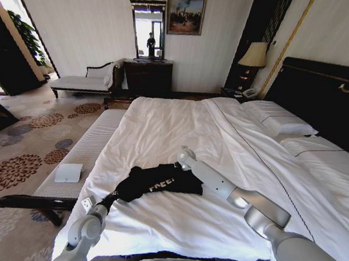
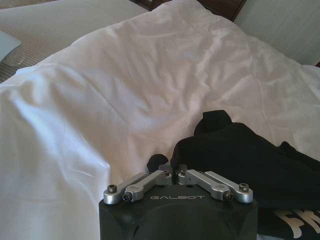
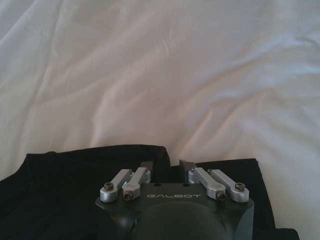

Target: Fold the clothes on the bed.

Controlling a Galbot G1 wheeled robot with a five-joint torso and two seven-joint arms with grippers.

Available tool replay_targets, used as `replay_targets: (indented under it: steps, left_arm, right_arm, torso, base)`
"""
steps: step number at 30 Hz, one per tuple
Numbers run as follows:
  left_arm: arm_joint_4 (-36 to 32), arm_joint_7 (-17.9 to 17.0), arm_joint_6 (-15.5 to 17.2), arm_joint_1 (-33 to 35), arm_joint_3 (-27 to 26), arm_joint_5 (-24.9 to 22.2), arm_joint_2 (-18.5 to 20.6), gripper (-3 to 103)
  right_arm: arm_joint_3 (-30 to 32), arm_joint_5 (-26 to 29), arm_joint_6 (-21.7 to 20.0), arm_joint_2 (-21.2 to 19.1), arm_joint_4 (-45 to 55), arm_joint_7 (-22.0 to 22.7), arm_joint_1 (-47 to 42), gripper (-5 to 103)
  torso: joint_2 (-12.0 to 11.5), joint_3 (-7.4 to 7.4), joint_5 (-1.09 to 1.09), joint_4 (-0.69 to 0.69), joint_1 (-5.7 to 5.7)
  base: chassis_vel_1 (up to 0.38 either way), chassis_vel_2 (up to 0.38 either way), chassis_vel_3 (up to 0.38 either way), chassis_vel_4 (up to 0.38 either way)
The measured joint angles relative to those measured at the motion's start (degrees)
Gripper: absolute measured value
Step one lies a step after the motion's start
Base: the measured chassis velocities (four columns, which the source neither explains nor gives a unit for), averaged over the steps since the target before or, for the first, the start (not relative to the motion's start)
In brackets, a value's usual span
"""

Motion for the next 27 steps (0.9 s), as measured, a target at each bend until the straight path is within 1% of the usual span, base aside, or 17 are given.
replay_targets:
  steps: [1,3,5,6,9,11,14,15,16,17,19,20,22,23,24,25,27]
  left_arm:
    - [0.02,0.0,0.0,-0.05,0.03,-0.03,0.08,0]
    - [0.03,0.0,-0.01,-0.09,0.04,-0.05,0.15,0]
    - [0.05,-0.01,-0.03,-0.14,0.05,-0.1,0.29,0]
    - [0.05,-0.01,-0.05,-0.2,0.04,-0.16,0.41,0]
    - [0.05,-0.01,-0.09,-0.36,-0.07,-0.59,0.78,0]
    - [-0.09,0.0,-0.37,-0.66,-0.25,-1.19,1.21,0]
    - [-0.65,0.0,-1.89,-2.15,-0.73,-3.48,2.29,0]
    - [-0.65,0.0,-1.89,-2.15,-0.73,-3.48,2.29,0]
    - [-0.77,-0.01,-2.24,-2.64,-0.81,-3.96,2.57,0]
    - [-1.08,-0.07,-3.08,-3.93,-1.0,-5.03,3.45,0]
    - [-1.61,-0.18,-4.06,-5.91,-1.09,-6.21,4.99,0]
    - [-1.61,-0.18,-4.06,-5.91,-1.09,-6.21,4.99,0]
    - [-2.3,0.05,-5.1,-8.64,-0.84,-7.14,7.03,0]
    - [-2.74,0.49,-5.65,-10.87,-0.41,-7.58,8.43,0]
    - [-3.08,0.81,-5.9,-12.75,0.01,-7.99,9.34,0]
    - [-3.08,0.81,-5.9,-12.75,0.01,-7.99,9.34,0]
    - [-3.53,1.54,-6.33,-16.64,1.1,-9.18,11.01,0]
  right_arm:
    - [0.34,0.1,0.49,-0.61,0.86,-0.34,-0.32,22]
    - [0.55,0.2,0.9,-1.15,1.63,-0.85,-0.55,22]
    - [0.87,0.34,1.36,-2.04,2.92,-1.48,-0.97,12]
    - [1.05,0.44,1.67,-2.68,3.76,-1.71,-1.29,12]
    - [1.45,0.37,3.39,-4.79,6.54,-2.19,-2.67,2]
    - [2.01,-1.53,6.59,-7.5,9.42,-4.16,-4.55,1]
    - [5.42,-7.6,16.59,-13.37,15.76,-15.15,-10.09,1]
    - [5.42,-7.6,16.59,-13.37,15.76,-15.15,-10.09,1]
    - [6.45,-8.49,18.44,-14.37,17.07,-17.65,-11.16,1]
    - [8.93,-10.4,23.37,-16.41,19.9,-23.8,-13.66,1]
    - [12.44,-12.48,30.33,-18.66,22.52,-32.1,-16.59,1]
    - [12.44,-12.48,30.33,-18.66,22.52,-32.1,-16.59,1]
    - [17.08,-14.51,38.66,-21.38,25.89,-41.66,-20.68,1]
    - [20.21,-14.58,42.14,-23.07,28.58,-45.6,-23.45,1]
    - [23.56,-14.03,43.83,-24.63,31.35,-47.93,-26.01,1]
    - [23.56,-14.03,43.83,-24.63,31.35,-47.93,-26.01,1]
    - [28.65,-12.72,45.13,-27.22,35.9,-50.78,-30.7,1]
  torso:
    - [0.0,0.0,0.0,0.0,0.0]
    - [0.0,0.0,0.0,0.0,0.0]
    - [0.0,0.0,0.0,0.0,0.0]
    - [0.0,0.0,0.0,0.0,0.0]
    - [0.0,0.0,0.0,0.01,0.0]
    - [0.0,0.0,0.0,0.02,0.0]
    - [0.0,0.0,0.02,-0.01,0.0]
    - [0.0,0.0,0.02,-0.01,0.0]
    - [0.0,0.0,0.01,-0.01,0.0]
    - [0.0,0.0,0.0,-0.02,-0.01]
    - [0.0,0.0,0.03,-0.01,0.0]
    - [0.0,0.0,0.03,-0.01,0.0]
    - [0.0,-0.01,-0.01,0.01,0.0]
    - [-0.01,0.01,0.04,0.01,0.0]
    - [-0.01,0.0,0.02,0.01,0.0]
    - [-0.01,0.0,0.02,0.01,0.0]
    - [0.0,0.0,-0.01,-0.01,0.0]
  base:
    - [0.0,0.0,0.0,0.0]
    - [0.0,0.0,0.0,0.0]
    - [0.0,0.0,0.0,0.0]
    - [0.0,0.0,0.0,0.0]
    - [0.0,0.0,0.0,0.0]
    - [0.0,0.0,0.0,0.0]
    - [0.0,0.0,0.0,0.0]
    - [0.0,0.0,0.0,0.0]
    - [0.0,0.0,0.0,0.0]
    - [0.0,0.0,0.0,0.0]
    - [0.0,0.0,0.0,0.0]
    - [0.0,0.0,0.0,0.0]
    - [0.0,0.0,0.0,0.0]
    - [0.0,0.0,0.0,0.0]
    - [0.0,0.0,0.0,0.0]
    - [0.0,0.0,0.0,0.0]
    - [0.0,0.0,0.0,0.0]
